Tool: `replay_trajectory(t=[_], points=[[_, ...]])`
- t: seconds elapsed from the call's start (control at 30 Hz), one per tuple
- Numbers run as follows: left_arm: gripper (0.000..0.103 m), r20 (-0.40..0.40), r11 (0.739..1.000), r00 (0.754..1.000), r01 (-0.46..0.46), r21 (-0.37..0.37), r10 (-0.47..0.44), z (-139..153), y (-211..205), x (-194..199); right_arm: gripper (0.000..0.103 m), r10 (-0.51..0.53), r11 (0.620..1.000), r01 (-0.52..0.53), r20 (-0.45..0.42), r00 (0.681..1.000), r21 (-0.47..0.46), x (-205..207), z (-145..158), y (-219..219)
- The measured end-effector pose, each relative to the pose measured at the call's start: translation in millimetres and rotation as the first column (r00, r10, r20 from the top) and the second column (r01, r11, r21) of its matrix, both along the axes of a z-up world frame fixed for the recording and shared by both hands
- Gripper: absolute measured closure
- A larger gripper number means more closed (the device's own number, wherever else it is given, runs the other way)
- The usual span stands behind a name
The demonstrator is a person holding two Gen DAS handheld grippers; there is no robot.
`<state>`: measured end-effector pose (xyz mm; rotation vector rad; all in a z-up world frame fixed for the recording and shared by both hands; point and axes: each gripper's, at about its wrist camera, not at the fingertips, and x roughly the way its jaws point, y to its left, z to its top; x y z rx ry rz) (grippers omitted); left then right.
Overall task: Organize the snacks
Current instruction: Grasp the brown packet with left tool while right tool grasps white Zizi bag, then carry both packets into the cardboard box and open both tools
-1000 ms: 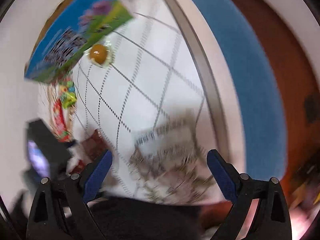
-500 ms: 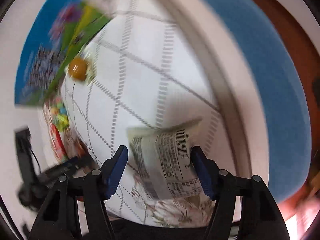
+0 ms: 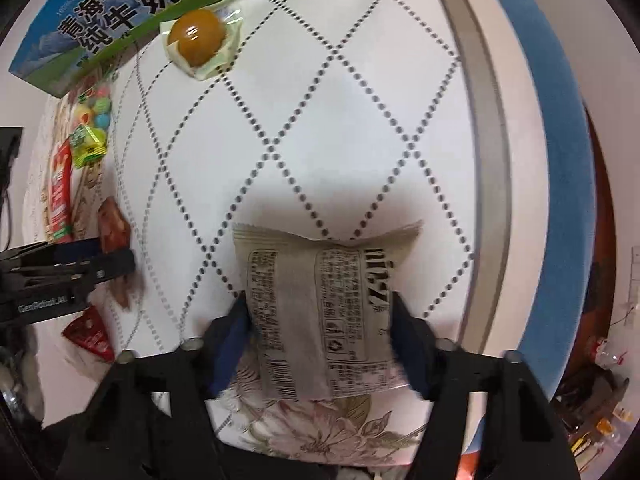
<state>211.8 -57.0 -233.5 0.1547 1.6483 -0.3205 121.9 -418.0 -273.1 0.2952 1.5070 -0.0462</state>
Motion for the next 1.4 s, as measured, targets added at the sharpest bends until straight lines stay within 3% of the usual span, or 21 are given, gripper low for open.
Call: replay_trajectory(t=[0.2, 0.37, 0.63, 0.73, 0.8, 0.93, 1.03, 1.33, 1.4], points=[[0.045, -0.002, 0.994, 0.996, -0.087, -0.067, 0.088, 29.3, 4.4, 0.1, 0.045, -0.052, 0.998, 0.049, 0.060, 0.997, 0.036, -6.3, 17.7, -10.3], [0.045, 0.022, 0.982, 0.990, -0.132, -0.132, 0.136, 66.4, 20.4, 6.0, 0.046, -0.064, 0.993, 0.051, 0.126, 0.990, 0.106, 1.2, 50.7, -9.9], [0.045, 0.121, 0.929, 0.965, -0.184, -0.320, 0.233, 179.4, 42.0, 59.1, 0.046, -0.063, 0.970, -0.017, 0.321, 0.945, 0.241, 54.8, 146.4, 10.6], [0.045, 0.180, 0.932, 0.952, -0.181, -0.315, 0.246, 210.9, 43.7, 90.4, 0.046, -0.047, 0.965, -0.060, 0.392, 0.919, 0.256, 93.3, 177.1, 28.7], [0.045, 0.236, 0.947, 0.941, -0.176, -0.268, 0.242, 228.6, 44.1, 119.4, 0.046, -0.036, 0.963, -0.081, 0.425, 0.905, 0.256, 121.1, 191.1, 36.9], [0.045, 0.228, 0.969, 0.951, -0.172, -0.180, 0.211, 230.6, 41.1, 171.1, 0.046, -0.039, 0.956, -0.093, 0.434, 0.900, 0.280, 180.2, 192.2, 66.1], [0.045, 0.205, 0.977, 0.957, -0.186, -0.108, 0.205, 213.5, 39.6, 201.2, 0.046, -0.040, 0.953, -0.088, 0.409, 0.912, 0.291, 223.3, 177.5, 83.8], [0.044, 0.097, 0.981, 0.977, -0.190, -0.029, 0.192, 165.5, 32.8, 243.0, 0.045, -0.068, 0.929, -0.039, 0.273, 0.960, 0.369, 279.5, 130.9, 107.8], [0.044, 0.096, 0.981, 0.976, -0.193, -0.012, 0.193, 161.4, 32.4, 244.9, 0.029, -0.071, 0.917, -0.026, 0.227, 0.971, 0.399, 284.2, 121.6, 110.2]])
